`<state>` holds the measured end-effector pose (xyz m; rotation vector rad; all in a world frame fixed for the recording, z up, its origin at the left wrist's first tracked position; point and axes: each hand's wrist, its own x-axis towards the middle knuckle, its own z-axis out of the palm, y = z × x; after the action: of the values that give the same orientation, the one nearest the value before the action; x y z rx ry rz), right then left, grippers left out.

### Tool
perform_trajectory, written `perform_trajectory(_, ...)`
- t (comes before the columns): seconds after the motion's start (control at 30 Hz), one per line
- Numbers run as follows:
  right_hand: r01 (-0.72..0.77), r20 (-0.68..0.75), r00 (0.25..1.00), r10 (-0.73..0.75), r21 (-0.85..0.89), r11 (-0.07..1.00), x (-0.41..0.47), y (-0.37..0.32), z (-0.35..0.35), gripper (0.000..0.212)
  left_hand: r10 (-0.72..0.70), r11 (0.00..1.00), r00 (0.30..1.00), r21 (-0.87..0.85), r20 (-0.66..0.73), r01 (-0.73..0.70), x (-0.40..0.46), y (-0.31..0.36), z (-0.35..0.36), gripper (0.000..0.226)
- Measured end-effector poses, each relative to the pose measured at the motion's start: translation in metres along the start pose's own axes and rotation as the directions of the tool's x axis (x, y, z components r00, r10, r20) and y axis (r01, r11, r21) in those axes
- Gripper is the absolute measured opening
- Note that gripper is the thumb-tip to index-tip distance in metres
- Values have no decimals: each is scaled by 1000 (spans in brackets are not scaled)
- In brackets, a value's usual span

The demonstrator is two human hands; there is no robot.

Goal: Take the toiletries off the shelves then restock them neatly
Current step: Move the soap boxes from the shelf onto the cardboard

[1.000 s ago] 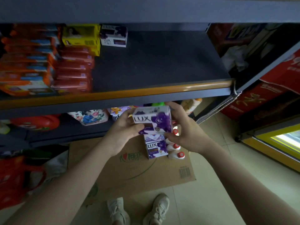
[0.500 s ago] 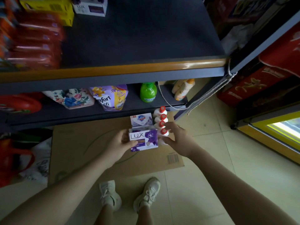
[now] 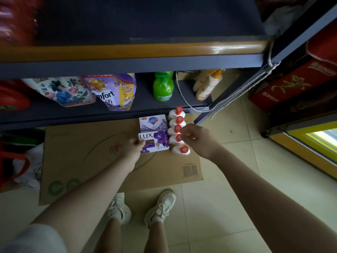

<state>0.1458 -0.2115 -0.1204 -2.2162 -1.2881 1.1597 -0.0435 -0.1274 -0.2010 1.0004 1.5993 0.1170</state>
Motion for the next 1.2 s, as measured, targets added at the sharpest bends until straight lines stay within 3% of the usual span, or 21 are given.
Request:
perform_trajectory(0.1, 79, -27, 997, -78, 29, 996, -6, -15, -5, 19, -7, 993, 1000, 119, -22, 10, 6, -2, 0, 31)
perform_trajectory(0.27, 158, -19, 987, -157, 64, 985, -12, -46, -10, 18, 12, 998, 977, -67, 212, 2, -2, 7, -18, 53)
perform_trajectory(0.4, 227, -32, 974, -224, 101, 969, -2, -82, -11, 17, 363, 929, 917, 14, 163, -370, -16, 35, -52, 41)
perform_trajectory(0.47, 270, -76, 962, -262, 123, 955, 7, -108, -15, 17, 576, 806, 808, 79, 119, -586, -35, 65, -81, 34)
perform_trajectory(0.57, 385, -177, 917, -357, 165, 908, 18, -153, -24, 17, 865, 439, 496, 367, 76, -820, -66, 112, -138, 34)
perform_trajectory(0.63, 464, -240, 873, -424, 141, 875, 27, -186, -30, 17, 949, 178, 297, 595, 107, -784, -74, 142, -177, 42)
perform_trajectory(0.7, 548, -327, 800, -503, 59, 834, 41, -217, -34, 17, 975, 20, 181, 756, 130, -654, -70, 166, -212, 50)
perform_trajectory(0.73, 580, -373, 757, -537, 5, 814, 51, -232, -35, 19, 975, -7, 180, 825, 132, -565, -66, 176, -226, 60)
perform_trajectory(0.8, 607, -440, 687, -579, -91, 789, 76, -257, -34, 20, 933, -15, 322, 908, 164, -419, -56, 191, -249, 92)
perform_trajectory(0.87, 571, -444, 685, -577, -164, 804, 107, -274, -27, 21, 850, -54, 481, 943, 215, -328, -43, 199, -262, 120)
perform_trajectory(0.9, 540, -405, 705, -582, -227, 811, 122, -279, -23, 23, 828, -77, 513, 951, 229, -300, -36, 199, -265, 126)
perform_trajectory(1.0, 410, -294, 754, -588, -488, 770, 169, -291, -22, 40, 831, -96, 505, 954, 234, -285, -18, 205, -269, 135)
perform_trajectory(1.1, 271, -266, 835, -482, -564, 780, 214, -298, -40, 61, 831, -78, 501, 942, 242, -326, -10, 210, -268, 138)
perform_trajectory(1.2, 207, -235, 867, -440, -633, 746, 250, -302, -54, 72, 841, -85, 479, 935, 252, -344, -5, 209, -269, 138)
